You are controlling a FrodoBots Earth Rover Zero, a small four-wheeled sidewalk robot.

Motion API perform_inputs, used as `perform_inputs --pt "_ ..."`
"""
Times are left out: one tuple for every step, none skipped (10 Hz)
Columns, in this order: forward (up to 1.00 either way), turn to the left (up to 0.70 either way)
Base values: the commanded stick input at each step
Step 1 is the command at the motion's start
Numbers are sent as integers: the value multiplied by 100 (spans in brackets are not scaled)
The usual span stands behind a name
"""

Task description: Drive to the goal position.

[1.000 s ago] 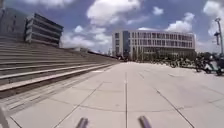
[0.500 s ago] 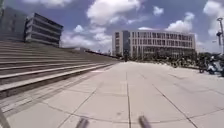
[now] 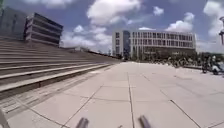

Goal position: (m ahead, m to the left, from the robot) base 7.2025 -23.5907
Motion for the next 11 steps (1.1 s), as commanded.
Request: perform_inputs --pt "50 0" --pt "50 0" --pt "50 0" --pt "50 0" --pt "50 0" --pt "50 -29" --pt "50 -50" --pt "50 -50" --pt "50 -26" --pt "50 0" --pt "50 0"
